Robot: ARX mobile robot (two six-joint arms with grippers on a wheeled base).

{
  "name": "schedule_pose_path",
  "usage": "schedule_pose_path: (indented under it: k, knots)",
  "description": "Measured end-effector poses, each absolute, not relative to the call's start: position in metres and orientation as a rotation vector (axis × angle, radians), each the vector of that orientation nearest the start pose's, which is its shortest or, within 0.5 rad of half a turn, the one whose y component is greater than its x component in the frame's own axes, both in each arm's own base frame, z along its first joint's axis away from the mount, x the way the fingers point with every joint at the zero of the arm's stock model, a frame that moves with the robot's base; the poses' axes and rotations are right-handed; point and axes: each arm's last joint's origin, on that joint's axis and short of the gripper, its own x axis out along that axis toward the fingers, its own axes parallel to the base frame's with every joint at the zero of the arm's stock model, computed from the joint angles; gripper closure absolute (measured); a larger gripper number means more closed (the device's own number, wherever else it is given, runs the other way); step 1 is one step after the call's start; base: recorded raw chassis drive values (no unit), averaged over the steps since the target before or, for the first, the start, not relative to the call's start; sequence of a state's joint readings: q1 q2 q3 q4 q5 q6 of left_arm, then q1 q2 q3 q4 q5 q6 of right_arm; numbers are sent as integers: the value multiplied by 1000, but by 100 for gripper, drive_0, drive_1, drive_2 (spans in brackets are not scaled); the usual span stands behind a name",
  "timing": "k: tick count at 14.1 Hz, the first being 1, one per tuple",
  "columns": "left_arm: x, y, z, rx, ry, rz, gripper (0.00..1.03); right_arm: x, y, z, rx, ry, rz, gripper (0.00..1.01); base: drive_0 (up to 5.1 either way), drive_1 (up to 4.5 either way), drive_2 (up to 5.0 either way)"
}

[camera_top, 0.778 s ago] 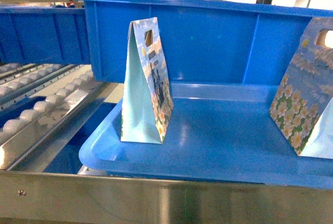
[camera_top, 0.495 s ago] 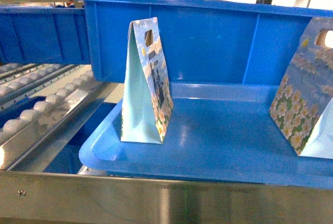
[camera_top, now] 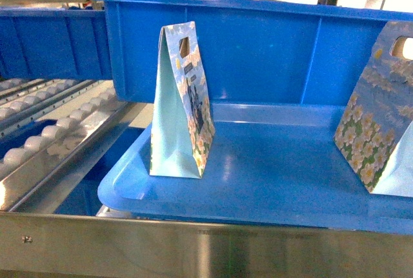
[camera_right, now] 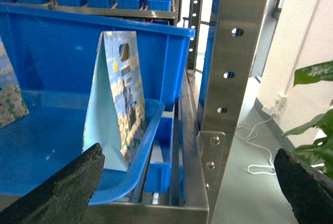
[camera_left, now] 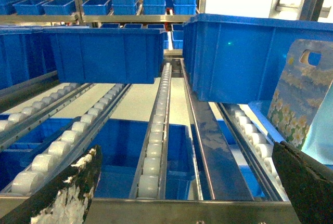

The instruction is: Move flower gift bag to table near conveyor

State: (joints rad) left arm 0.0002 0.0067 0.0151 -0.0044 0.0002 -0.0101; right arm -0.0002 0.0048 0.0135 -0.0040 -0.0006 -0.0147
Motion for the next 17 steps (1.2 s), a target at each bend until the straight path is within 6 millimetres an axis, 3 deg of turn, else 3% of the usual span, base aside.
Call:
schedule_pose_path:
  k: [2,6,8,10,14,17]
  knots:
    - [100,4,173,4,-52,-6,5,101,1,171,-14,-39,-17,3,0,0,0]
    - [125,8,178,12,-46,-76,5,126,11,171,-17,-11,3,3,0,0,0]
    - [147,8,200,-11,-30,-112,5,144,22,176,-5,50,42,3,0,0,0]
    - [162,-3,217,-46,6,-164,5,158,30,194,2,62,70,3,0,0,0]
    - [191,-43,259,-105,66,-291,5,182,38,225,39,109,109,3,0,0,0]
    - [218,-49,274,-149,110,-291,5,207,47,242,64,159,129,3,0,0,0]
